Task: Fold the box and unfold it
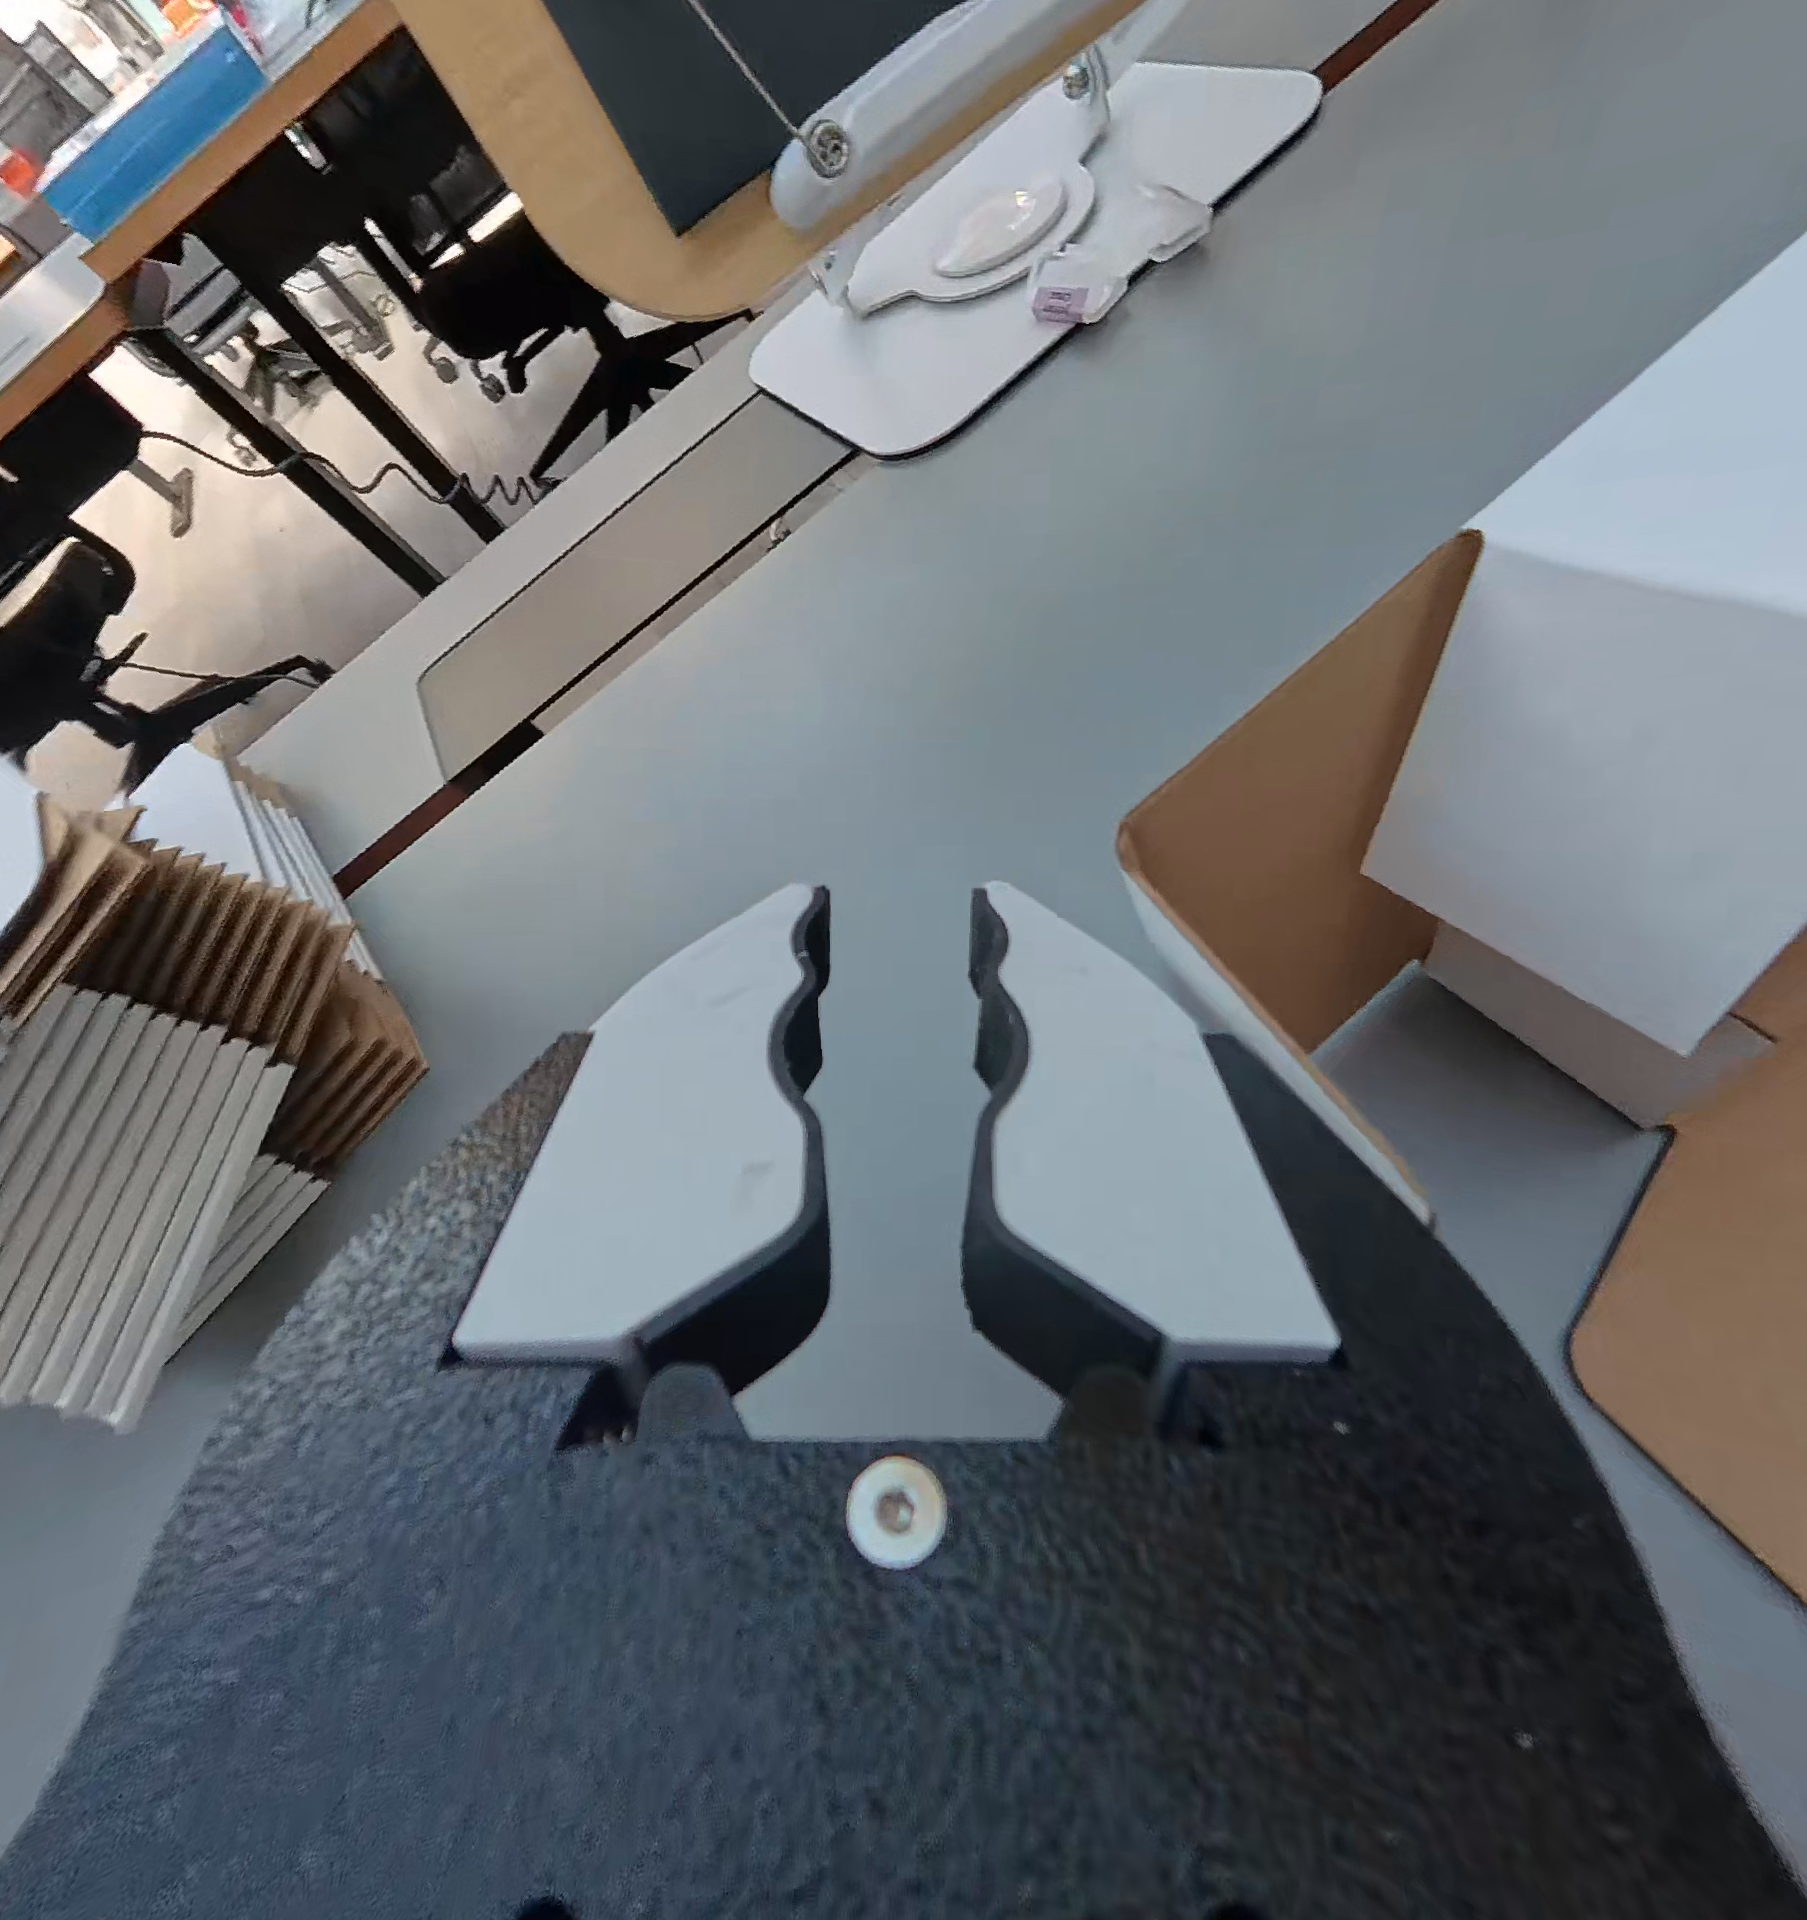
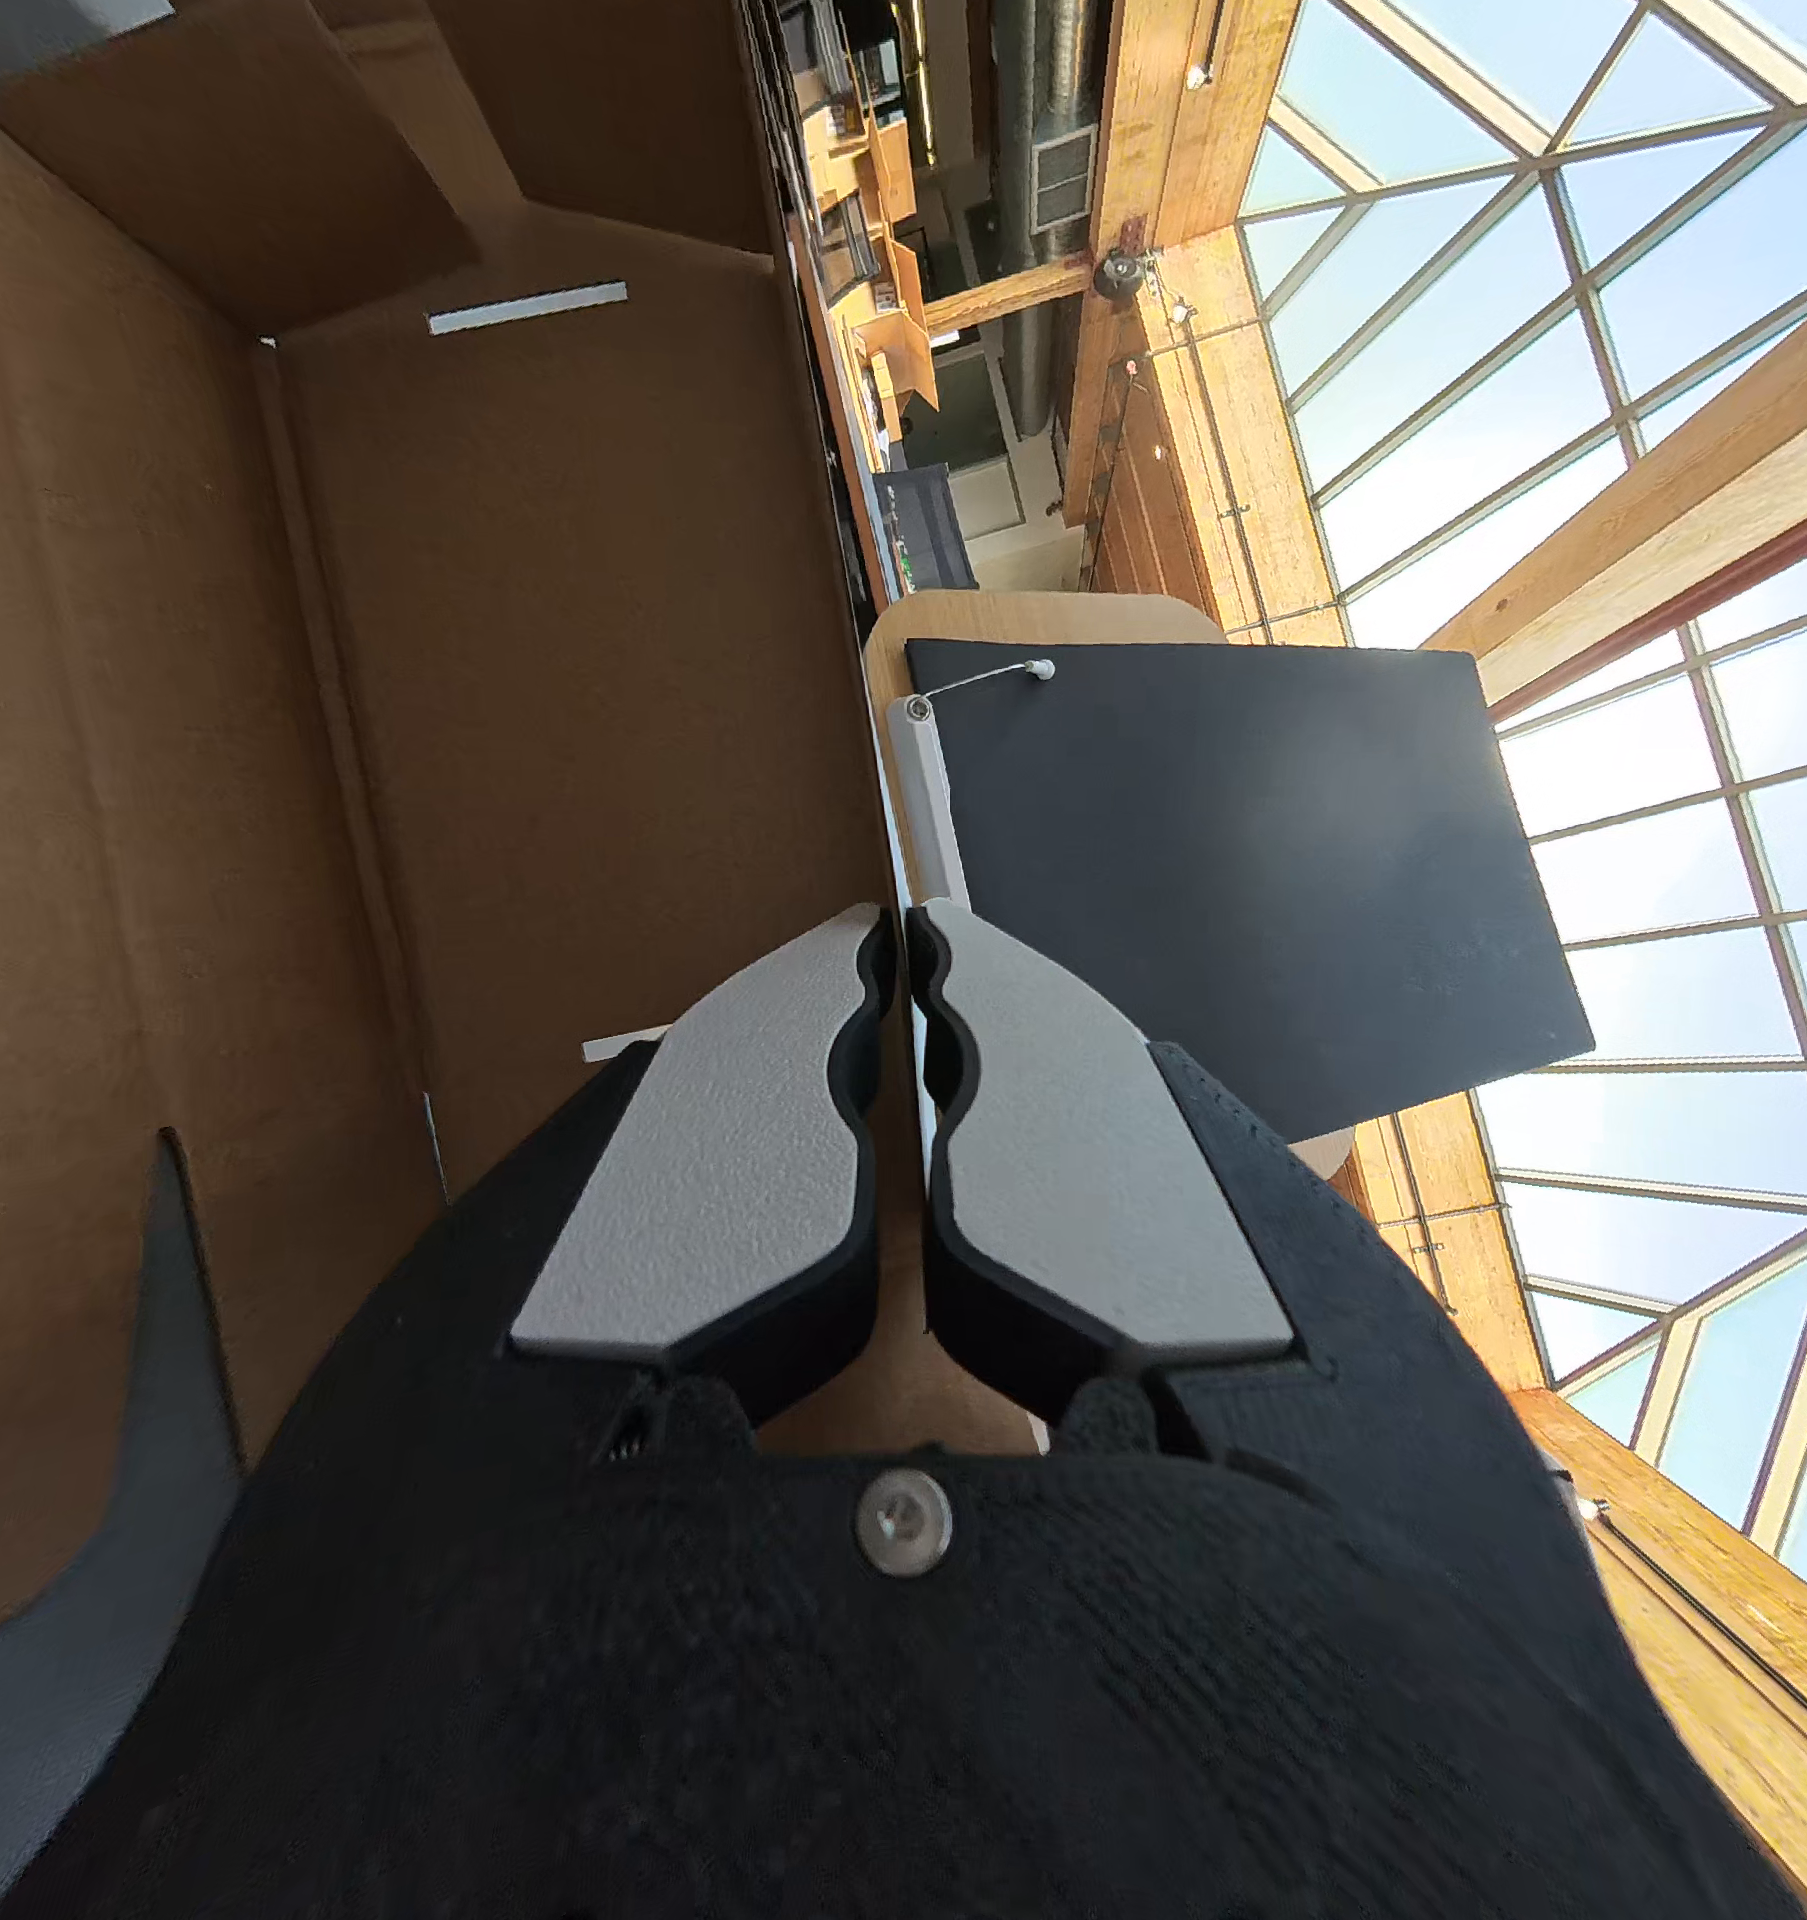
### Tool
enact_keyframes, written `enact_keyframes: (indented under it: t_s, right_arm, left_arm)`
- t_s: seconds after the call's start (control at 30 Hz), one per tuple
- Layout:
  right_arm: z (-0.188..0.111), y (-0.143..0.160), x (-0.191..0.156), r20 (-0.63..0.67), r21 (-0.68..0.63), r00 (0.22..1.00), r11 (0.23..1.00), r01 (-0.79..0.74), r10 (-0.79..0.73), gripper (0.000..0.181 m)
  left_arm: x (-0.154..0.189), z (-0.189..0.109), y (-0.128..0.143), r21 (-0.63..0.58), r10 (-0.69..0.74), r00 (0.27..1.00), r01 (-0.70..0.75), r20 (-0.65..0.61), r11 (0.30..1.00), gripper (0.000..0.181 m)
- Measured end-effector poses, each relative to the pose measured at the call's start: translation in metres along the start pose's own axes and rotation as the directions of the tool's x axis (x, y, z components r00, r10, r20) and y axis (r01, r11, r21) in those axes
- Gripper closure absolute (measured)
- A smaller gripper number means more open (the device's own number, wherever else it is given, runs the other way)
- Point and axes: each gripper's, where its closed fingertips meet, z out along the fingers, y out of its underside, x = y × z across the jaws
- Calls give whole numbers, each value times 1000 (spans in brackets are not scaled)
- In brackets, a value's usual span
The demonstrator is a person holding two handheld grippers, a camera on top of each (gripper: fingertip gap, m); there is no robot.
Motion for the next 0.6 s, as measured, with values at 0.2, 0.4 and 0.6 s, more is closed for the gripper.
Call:
enact_keyframes:
  t_s: [0.2, 0.4, 0.6]
  right_arm:
    - [-1, 1, -2, 2, -121, 999, 992, 44, -44, 179]
    - [5, 5, -2, -4, -213, 998, 975, 57, -59, 179]
    - [1, 4, -3, -31, -264, 994, 960, 96, -108, 180]
  left_arm:
    - [21, 4, -1, 40, -71, 991, 76, -110, 996, 181]
    - [24, -9, 4, 63, -165, 986, 163, 30, 985, 181]
    - [28, -24, 7, 112, -250, 945, 231, 210, 967, 181]
